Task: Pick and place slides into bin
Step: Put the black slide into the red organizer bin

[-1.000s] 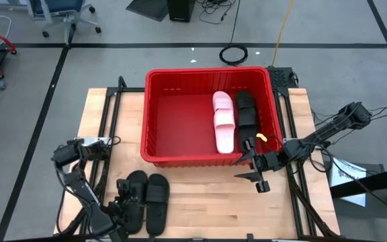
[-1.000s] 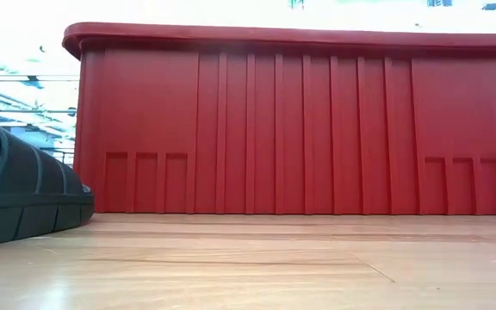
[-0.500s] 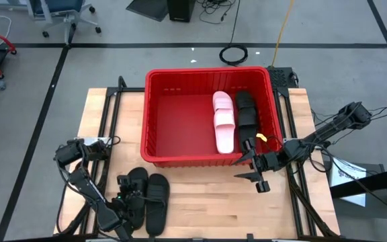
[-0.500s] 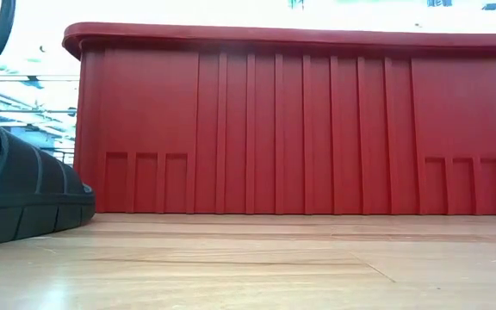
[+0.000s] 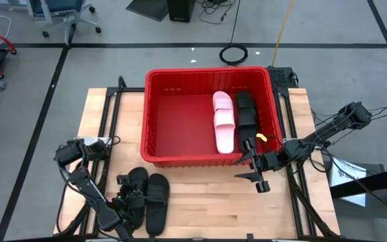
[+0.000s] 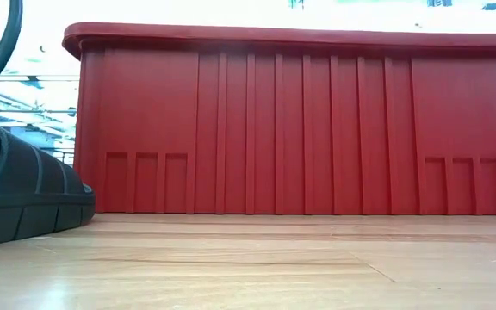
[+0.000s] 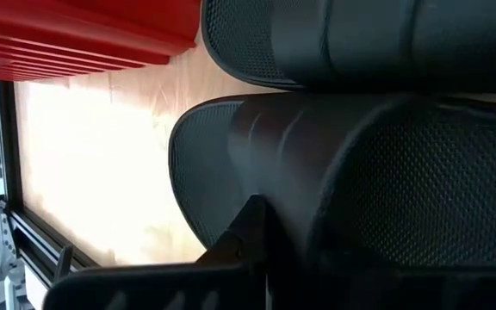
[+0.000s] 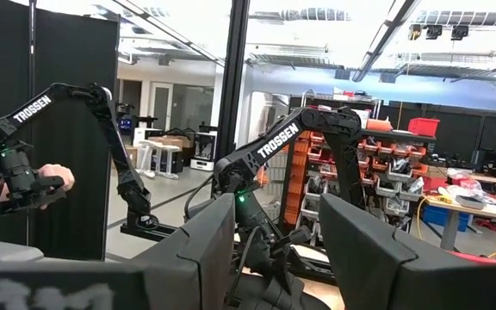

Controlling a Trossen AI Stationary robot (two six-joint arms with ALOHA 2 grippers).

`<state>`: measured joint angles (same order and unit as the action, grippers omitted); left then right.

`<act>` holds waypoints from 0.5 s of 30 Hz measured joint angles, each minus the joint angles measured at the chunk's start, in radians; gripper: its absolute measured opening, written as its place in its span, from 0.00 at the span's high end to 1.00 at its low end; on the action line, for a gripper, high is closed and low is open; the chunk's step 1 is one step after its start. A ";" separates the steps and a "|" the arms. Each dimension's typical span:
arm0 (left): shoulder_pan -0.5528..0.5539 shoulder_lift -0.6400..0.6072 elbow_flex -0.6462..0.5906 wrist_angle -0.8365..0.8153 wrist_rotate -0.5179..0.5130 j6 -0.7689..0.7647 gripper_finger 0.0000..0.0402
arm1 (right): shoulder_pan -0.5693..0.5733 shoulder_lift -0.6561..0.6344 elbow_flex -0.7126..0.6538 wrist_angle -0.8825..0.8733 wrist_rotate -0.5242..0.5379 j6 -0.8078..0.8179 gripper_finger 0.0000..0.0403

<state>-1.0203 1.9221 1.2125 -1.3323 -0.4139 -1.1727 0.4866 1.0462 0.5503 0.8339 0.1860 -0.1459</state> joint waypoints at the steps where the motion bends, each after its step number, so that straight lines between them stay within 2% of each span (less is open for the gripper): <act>1: 0.000 0.000 0.000 0.000 0.000 -0.001 0.94 | 0.000 0.000 0.000 0.000 0.000 0.000 0.60; 8: -0.001 0.000 0.005 0.000 0.003 -0.010 0.99 | 0.000 0.000 0.000 0.000 0.000 0.000 0.60; 15: -0.001 0.000 0.033 0.000 0.014 -0.012 0.94 | 0.000 0.000 0.000 0.000 0.000 0.000 0.60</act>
<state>-1.0214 1.9221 1.2460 -1.3323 -0.4000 -1.1843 0.4866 1.0462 0.5503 0.8337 0.1860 -0.1459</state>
